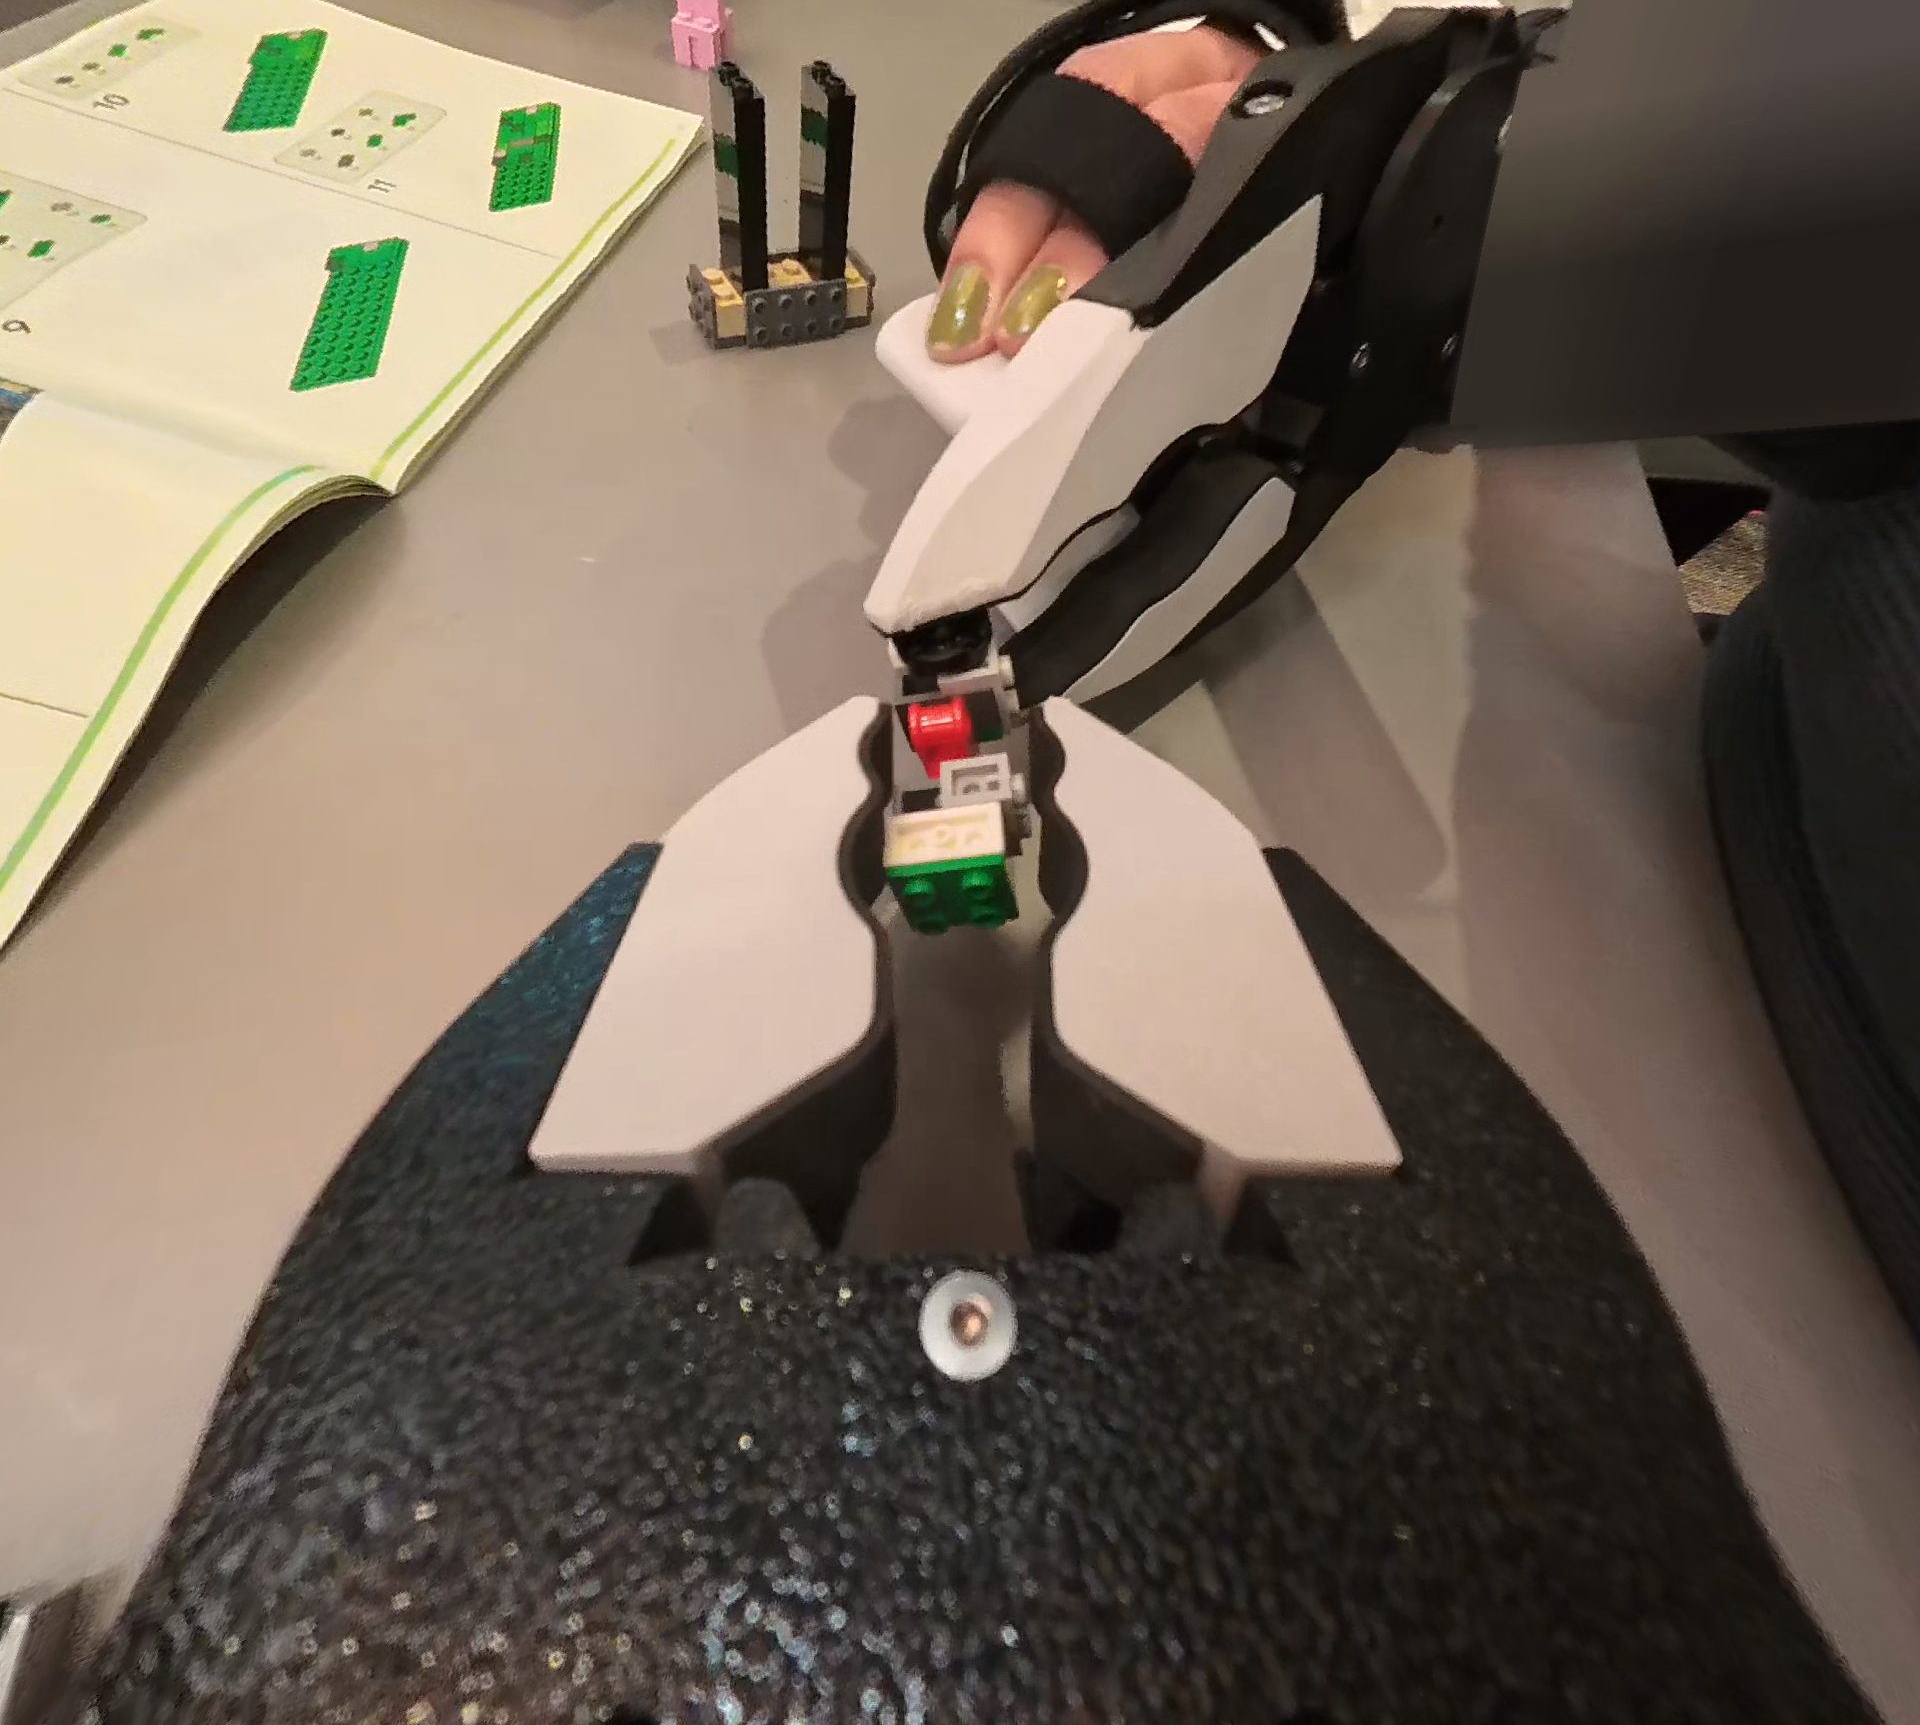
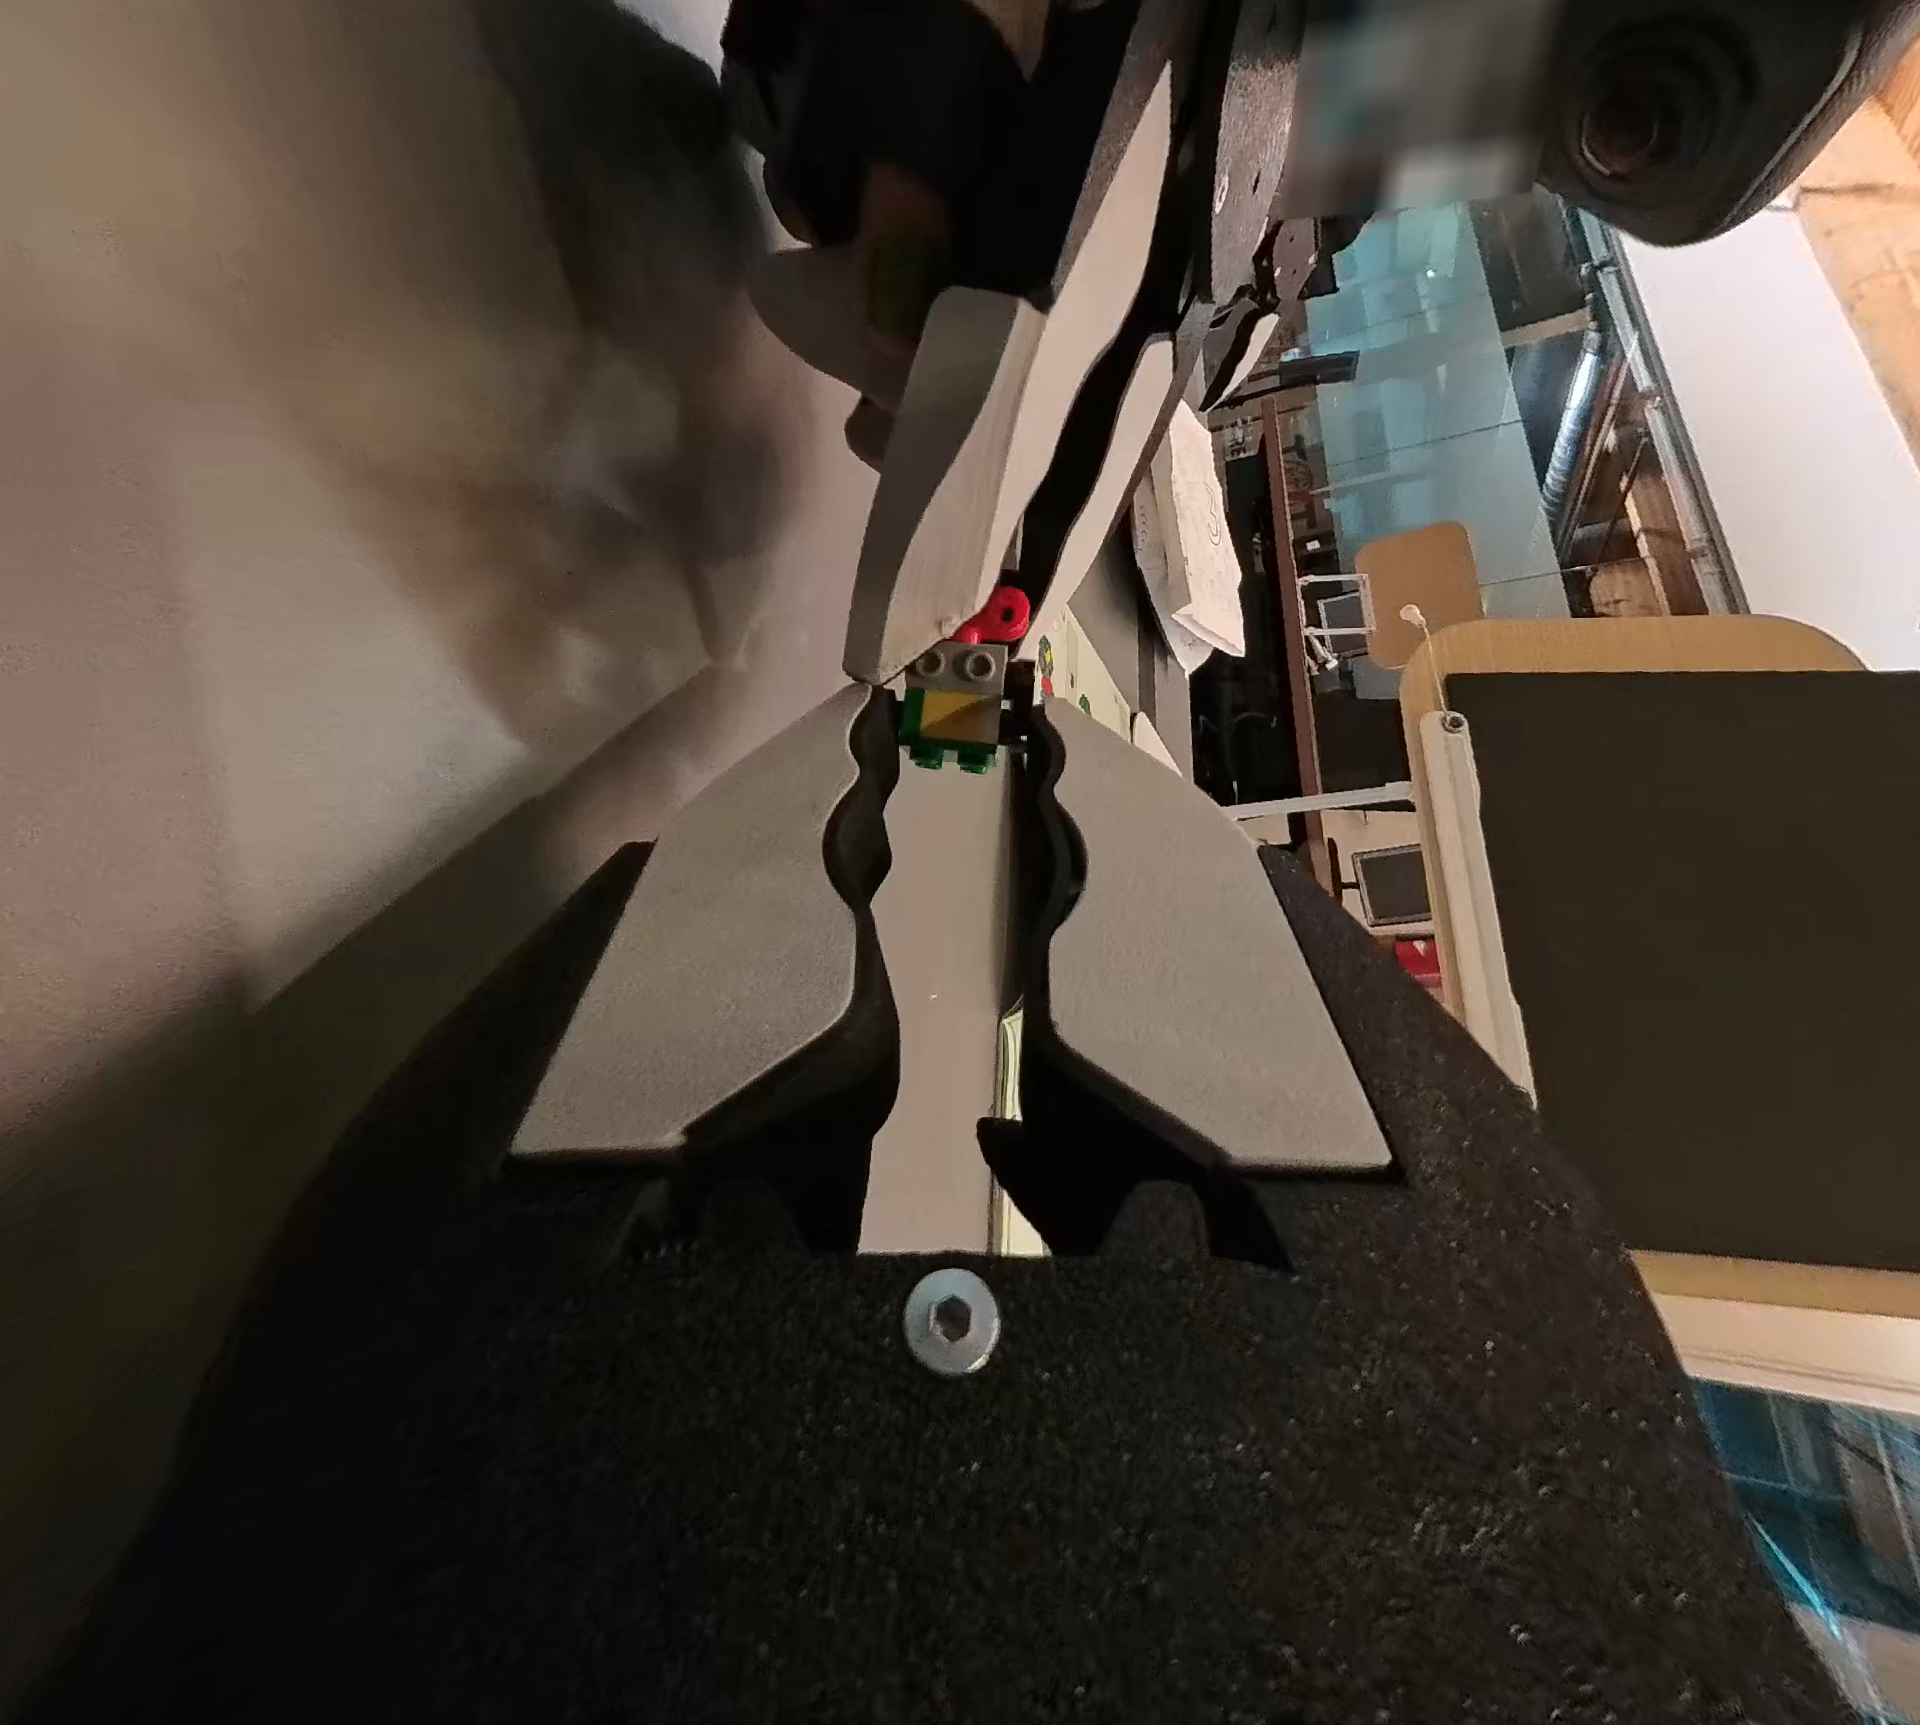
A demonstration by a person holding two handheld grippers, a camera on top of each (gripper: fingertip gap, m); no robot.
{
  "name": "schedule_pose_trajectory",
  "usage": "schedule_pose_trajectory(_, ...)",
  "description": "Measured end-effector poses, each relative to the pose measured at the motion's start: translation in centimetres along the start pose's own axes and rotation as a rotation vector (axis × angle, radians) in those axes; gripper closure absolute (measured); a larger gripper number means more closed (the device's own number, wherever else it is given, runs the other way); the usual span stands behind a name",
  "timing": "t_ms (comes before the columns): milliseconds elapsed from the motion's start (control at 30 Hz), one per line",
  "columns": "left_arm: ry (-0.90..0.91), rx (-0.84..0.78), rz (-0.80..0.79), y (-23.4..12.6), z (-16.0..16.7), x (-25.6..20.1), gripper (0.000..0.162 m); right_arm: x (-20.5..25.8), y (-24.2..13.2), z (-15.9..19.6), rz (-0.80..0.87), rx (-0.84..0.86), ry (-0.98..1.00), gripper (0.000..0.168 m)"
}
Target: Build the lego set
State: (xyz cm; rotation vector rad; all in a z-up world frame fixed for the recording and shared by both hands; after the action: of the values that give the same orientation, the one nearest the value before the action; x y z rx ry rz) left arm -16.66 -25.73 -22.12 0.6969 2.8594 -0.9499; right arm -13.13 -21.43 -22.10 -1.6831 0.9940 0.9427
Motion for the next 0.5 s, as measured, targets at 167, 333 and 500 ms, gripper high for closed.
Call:
schedule_pose_trajectory(167,-0.015,-0.014,0.018,-0.03,-0.12,-0.09,0.137,-0.11,-0.1,-0.11,0.016,-0.005,-0.02,0.145)
schedule_pose_trajectory(333,-0.031,-0.031,0.009,-0.15,-0.25,0.1,0.133,-0.33,-0.16,-0.18,0.056,0.006,-0.055,0.144)
schedule_pose_trajectory(500,-0.039,-0.047,0.008,-0.15,-0.43,0.12,0.123,-0.41,-0.19,-0.23,0.076,0.01,-0.07,0.144)
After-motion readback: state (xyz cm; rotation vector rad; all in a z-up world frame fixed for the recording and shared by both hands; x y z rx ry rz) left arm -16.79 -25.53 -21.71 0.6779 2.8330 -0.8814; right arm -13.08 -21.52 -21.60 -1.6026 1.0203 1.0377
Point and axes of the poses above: each gripper's, where its closed fingertips meet, y out along the fingers, z out of its underside, x = y × z across the jaws, the point moved 4 cm from there along -y, back along the fingers, and after that the axes turned 8 degrees about x, right-handed, at the moved point
